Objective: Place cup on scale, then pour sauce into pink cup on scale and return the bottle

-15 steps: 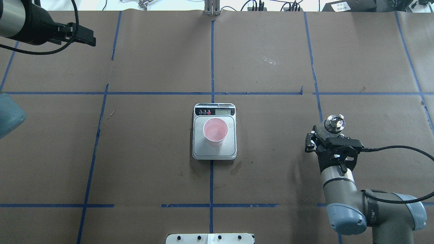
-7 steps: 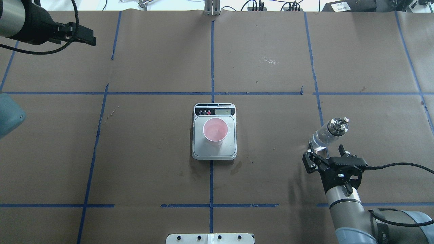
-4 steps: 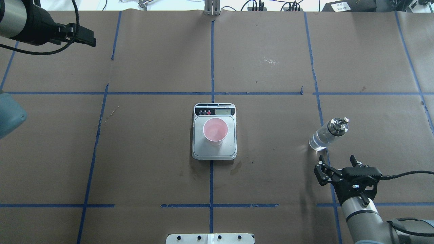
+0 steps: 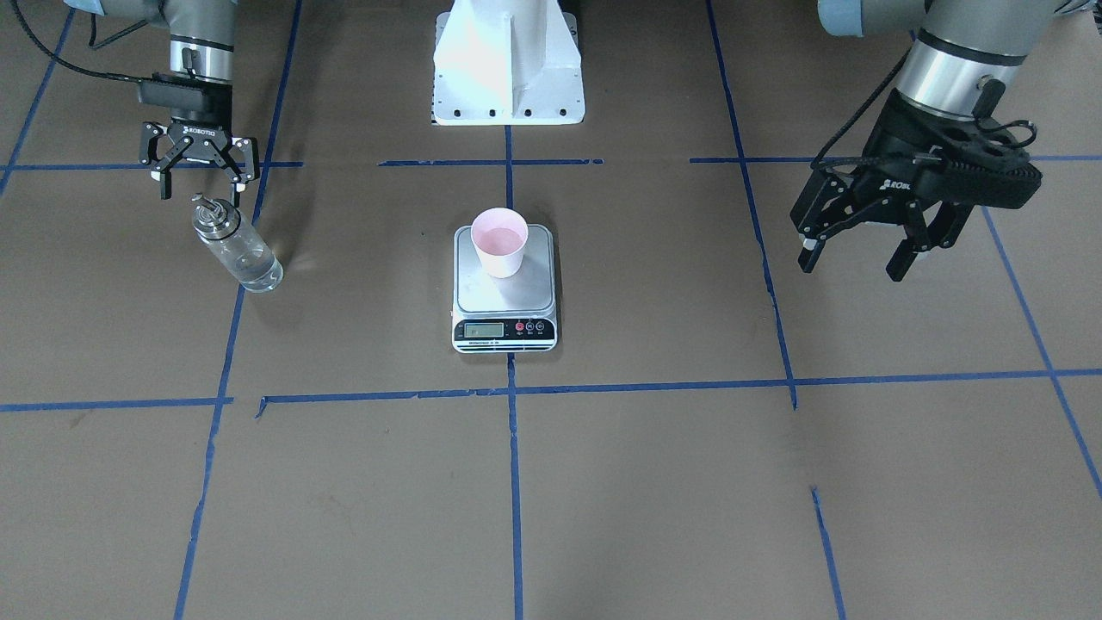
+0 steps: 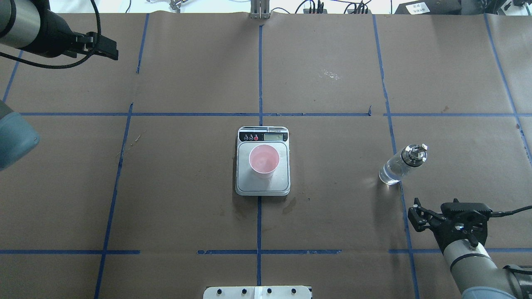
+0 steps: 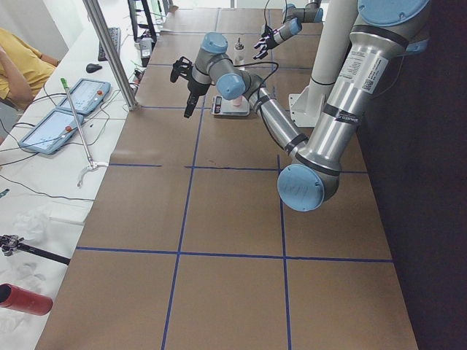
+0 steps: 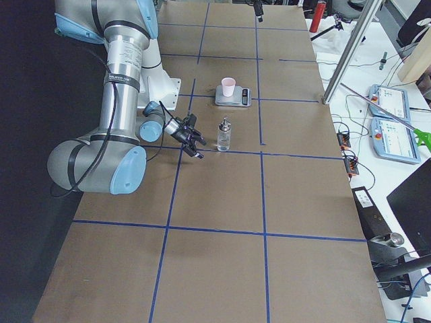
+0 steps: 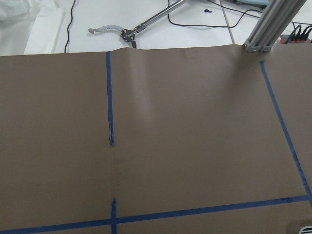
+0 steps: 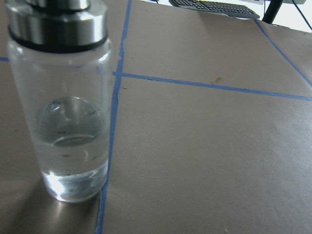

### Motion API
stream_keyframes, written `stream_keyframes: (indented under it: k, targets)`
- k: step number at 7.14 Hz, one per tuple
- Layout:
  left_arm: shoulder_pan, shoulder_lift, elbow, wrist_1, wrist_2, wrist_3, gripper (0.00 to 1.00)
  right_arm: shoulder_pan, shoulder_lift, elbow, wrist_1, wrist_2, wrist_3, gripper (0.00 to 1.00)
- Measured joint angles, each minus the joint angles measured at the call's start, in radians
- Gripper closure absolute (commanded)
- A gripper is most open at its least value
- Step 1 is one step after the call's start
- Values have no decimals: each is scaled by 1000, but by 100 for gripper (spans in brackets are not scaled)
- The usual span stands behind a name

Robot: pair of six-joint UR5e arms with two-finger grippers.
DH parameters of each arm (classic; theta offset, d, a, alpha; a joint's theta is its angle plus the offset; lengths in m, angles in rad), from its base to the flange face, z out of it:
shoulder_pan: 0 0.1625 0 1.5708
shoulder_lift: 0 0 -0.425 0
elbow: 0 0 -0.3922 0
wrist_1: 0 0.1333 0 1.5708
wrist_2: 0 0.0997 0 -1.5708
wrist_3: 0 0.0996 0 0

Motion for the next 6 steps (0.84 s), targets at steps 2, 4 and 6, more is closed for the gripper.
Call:
stream_keyframes:
  k: [2, 4, 6]
  targets:
    - [-1, 5, 30, -15, -2, 5, 0, 100, -48, 3, 151, 162, -177, 0]
    - [-3, 16, 60, -19, -17, 42, 0, 229, -64, -12, 220, 322, -309, 0]
    - [-30, 38, 81, -25, -84, 124, 0, 452, -53, -28, 265, 576, -444, 0]
